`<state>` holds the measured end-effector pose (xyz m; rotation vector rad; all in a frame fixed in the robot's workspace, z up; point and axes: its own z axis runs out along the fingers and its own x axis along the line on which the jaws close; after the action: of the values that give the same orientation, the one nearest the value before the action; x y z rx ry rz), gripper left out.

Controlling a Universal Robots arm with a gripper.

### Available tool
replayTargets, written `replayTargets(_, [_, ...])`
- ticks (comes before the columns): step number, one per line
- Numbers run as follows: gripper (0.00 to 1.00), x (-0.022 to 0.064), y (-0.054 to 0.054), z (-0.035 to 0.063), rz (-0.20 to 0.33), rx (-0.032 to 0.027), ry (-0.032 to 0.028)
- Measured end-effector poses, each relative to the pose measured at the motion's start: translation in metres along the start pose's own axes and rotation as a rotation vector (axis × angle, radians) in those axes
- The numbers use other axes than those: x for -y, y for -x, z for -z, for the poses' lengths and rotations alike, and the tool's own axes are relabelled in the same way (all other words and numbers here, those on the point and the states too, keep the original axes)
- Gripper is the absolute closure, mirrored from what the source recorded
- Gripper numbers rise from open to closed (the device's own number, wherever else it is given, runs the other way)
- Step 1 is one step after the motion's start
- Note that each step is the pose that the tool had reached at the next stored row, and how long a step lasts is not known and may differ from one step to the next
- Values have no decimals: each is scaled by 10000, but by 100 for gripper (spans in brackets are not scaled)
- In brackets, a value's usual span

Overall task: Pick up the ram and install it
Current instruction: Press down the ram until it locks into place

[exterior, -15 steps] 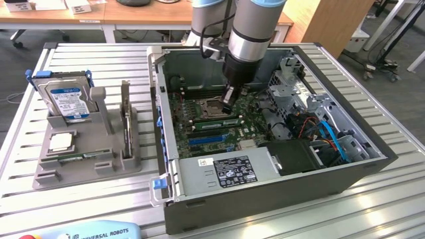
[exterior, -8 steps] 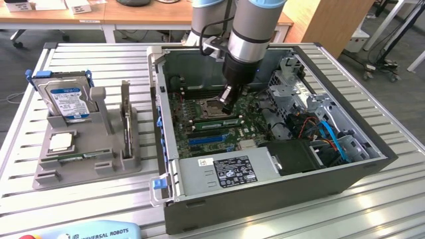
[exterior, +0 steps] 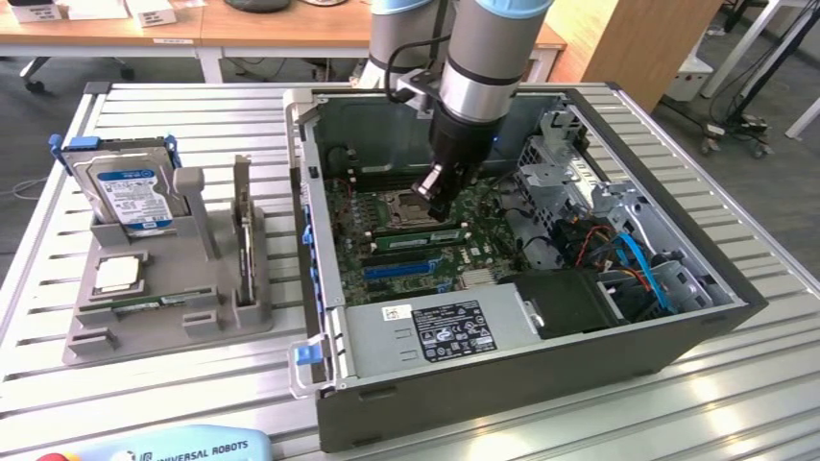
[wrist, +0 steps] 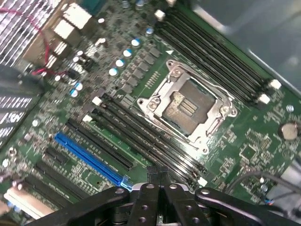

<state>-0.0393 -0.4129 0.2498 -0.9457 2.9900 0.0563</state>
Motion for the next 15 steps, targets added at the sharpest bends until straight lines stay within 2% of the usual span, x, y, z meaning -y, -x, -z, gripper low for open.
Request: replayTargets(15, [90, 1, -1, -30, -2724, 88, -43])
